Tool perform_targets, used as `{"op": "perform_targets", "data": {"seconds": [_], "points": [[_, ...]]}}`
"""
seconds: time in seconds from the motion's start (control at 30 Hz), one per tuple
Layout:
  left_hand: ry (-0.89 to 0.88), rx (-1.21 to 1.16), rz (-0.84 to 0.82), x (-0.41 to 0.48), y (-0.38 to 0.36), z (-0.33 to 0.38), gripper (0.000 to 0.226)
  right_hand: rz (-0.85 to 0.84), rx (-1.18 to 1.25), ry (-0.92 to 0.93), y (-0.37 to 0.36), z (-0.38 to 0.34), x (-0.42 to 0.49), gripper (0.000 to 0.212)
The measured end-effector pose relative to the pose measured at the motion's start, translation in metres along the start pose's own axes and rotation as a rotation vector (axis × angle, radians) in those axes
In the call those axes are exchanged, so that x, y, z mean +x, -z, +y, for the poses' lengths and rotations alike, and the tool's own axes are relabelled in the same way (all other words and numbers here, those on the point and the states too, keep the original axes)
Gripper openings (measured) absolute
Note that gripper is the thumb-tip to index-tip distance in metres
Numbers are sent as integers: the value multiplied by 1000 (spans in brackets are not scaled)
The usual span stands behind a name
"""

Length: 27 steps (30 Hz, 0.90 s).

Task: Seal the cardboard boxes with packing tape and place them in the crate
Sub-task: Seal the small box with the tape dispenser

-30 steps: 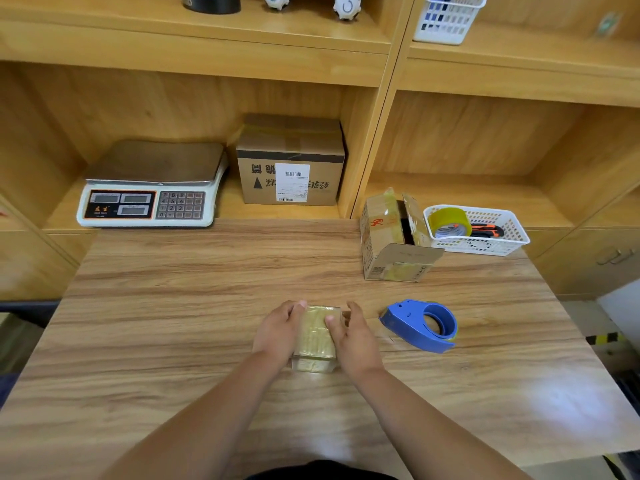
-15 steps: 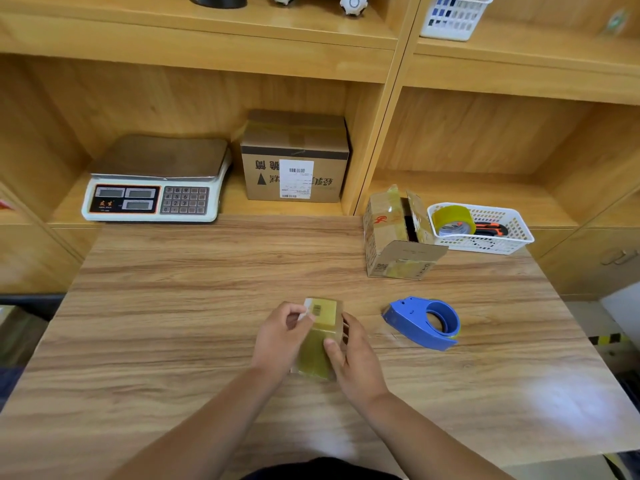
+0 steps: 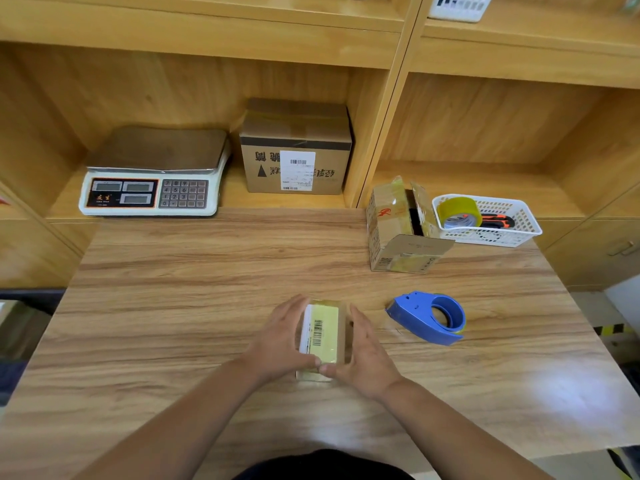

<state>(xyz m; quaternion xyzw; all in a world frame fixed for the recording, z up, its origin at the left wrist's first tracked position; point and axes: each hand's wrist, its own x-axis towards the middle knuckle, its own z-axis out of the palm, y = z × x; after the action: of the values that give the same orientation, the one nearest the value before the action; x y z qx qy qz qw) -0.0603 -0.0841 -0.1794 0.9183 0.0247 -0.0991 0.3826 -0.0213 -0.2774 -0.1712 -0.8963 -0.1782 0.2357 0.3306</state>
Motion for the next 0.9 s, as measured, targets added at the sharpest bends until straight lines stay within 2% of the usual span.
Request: {"op": "perform_targets", "data": {"seconds": [0.17,0.33,0.53,0.7,0.9], "points": [[-85,210,-196,27,11,-3,134,-159,-194,52,11,-3,23,140],[-44,115,-269,40,11,-10,134,-160,-167,70,14,0,38,135],[-48,-87,-194,53,13,-10,106,-113,-98,85,20,-5,51,102],[-22,-168,-142,60,18,-5,80,-61,-44,79,20,-2,63,73],[29,-300,-104,63,20,-4,62,-10,55,52,14,4,72,54]]}}
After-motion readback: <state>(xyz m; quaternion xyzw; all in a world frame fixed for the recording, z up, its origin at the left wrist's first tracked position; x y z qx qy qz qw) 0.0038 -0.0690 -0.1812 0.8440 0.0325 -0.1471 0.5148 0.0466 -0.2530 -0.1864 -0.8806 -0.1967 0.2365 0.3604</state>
